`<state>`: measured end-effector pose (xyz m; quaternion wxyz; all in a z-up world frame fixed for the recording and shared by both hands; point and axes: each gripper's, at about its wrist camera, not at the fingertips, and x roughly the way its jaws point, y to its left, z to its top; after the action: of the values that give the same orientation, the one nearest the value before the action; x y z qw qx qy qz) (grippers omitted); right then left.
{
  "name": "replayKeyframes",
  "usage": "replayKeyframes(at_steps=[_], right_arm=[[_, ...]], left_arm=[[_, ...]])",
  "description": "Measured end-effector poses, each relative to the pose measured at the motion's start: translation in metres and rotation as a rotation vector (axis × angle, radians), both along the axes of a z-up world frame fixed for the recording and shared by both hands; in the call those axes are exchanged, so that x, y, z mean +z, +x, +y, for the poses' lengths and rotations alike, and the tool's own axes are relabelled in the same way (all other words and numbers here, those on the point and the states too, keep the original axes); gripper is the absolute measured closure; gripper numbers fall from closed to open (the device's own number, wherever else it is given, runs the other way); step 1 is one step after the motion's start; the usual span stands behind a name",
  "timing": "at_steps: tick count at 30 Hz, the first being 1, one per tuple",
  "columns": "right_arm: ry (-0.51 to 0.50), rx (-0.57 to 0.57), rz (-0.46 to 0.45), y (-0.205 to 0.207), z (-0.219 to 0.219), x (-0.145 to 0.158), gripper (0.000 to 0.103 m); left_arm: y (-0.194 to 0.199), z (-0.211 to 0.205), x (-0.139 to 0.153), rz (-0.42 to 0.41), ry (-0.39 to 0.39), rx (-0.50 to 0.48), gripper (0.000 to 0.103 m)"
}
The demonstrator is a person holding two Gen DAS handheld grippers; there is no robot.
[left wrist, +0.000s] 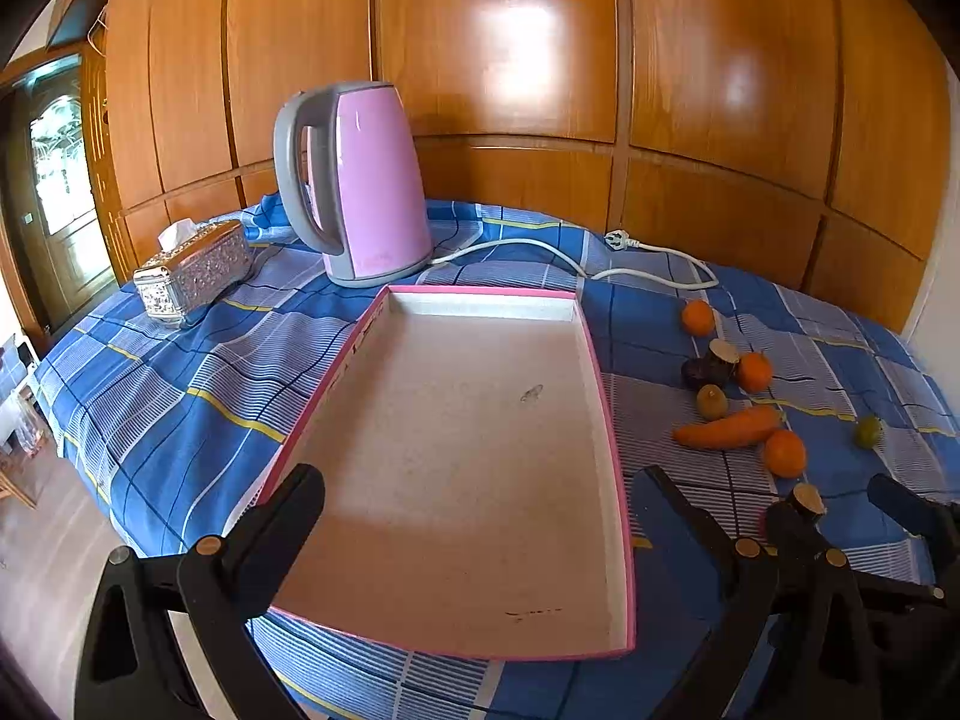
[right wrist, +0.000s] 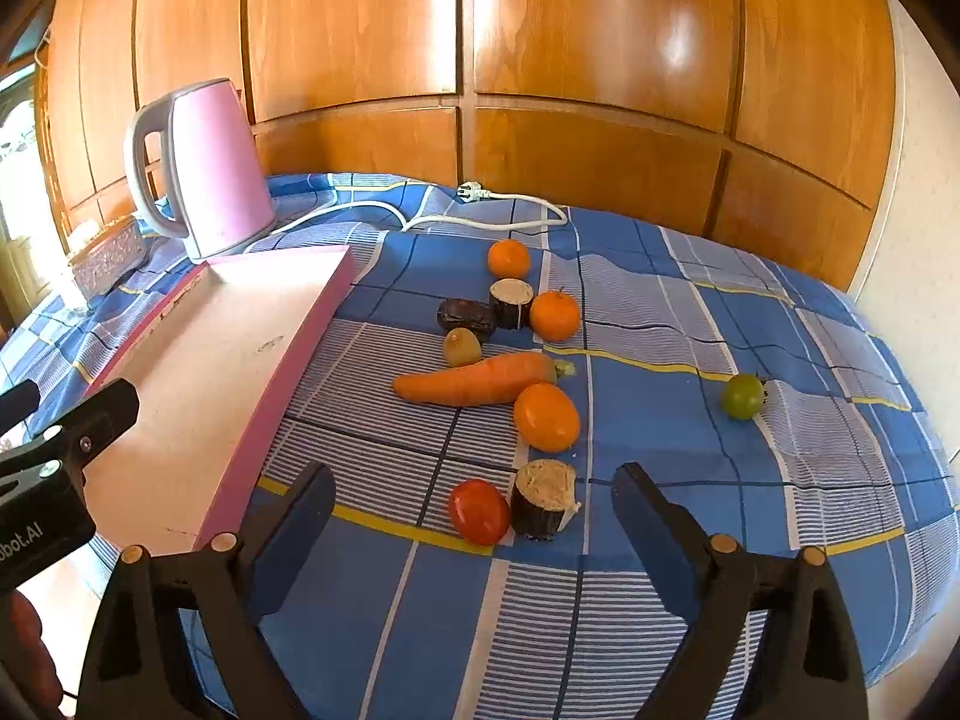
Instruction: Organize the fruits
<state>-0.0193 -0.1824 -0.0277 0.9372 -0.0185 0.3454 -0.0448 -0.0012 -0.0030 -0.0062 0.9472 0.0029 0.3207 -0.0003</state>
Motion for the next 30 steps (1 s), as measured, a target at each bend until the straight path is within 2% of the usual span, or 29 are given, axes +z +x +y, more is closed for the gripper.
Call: replayKeyframes(at_steps=[12, 30], right_arm=[[-0.023, 0.006, -0.013, -0.005, 0.004, 0.005, 0.009], [-0.055, -0.007, -0.034, -0.009, -0.001, 0.006, 0.010]], left_arm=[[-0.002, 0.000, 0.005, -0.005, -0.025, 0.003, 0.001], [-0.006, -0.013, 0.008, -0.022, 0.003, -0.031, 0.001]])
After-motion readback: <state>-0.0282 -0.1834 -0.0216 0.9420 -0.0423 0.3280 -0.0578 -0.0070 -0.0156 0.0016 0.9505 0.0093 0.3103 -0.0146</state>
